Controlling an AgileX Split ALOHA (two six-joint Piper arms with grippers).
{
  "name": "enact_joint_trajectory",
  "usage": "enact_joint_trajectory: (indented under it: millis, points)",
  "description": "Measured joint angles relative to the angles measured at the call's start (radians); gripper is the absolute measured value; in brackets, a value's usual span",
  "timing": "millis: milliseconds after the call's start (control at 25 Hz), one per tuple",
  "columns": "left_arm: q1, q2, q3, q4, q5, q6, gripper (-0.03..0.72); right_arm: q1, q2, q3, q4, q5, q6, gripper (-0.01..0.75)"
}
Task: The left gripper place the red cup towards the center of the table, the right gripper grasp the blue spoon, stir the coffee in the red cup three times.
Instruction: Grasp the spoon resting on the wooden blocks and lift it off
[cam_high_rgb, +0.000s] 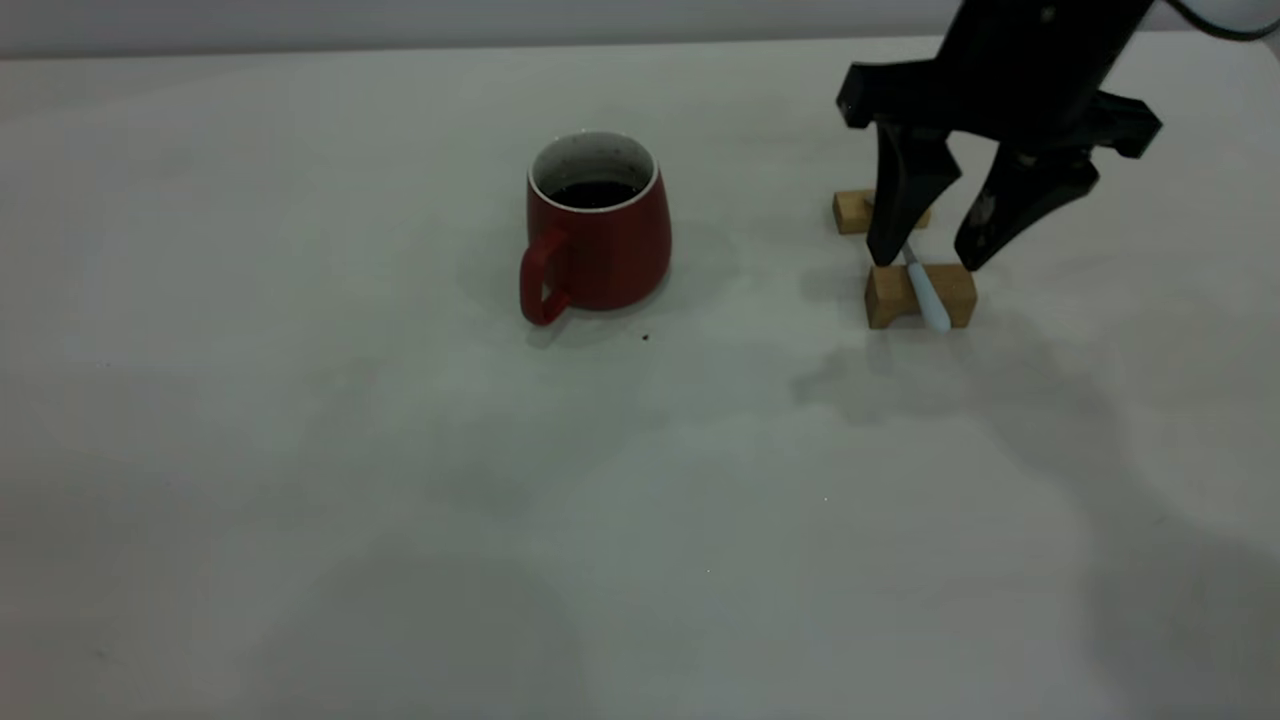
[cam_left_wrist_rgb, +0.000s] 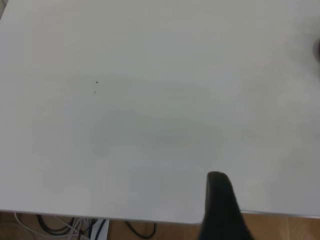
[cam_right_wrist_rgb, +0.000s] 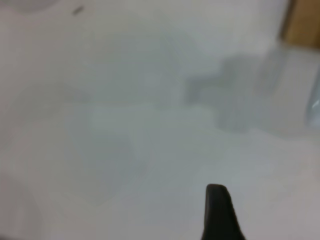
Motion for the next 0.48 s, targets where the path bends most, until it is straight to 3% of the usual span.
enact_joint_trajectory:
  millis: [200,480]
  points:
    - [0.000,0.000,0.000,0.000,0.000,0.000,0.551,0.009,0.108,-0.124,-0.152,0.064,0.143,0.530]
    - [0.000,0.000,0.000,0.000,0.000,0.000,0.551,0.009,0.199,-0.188,-0.184,0.075,0.164,0.530]
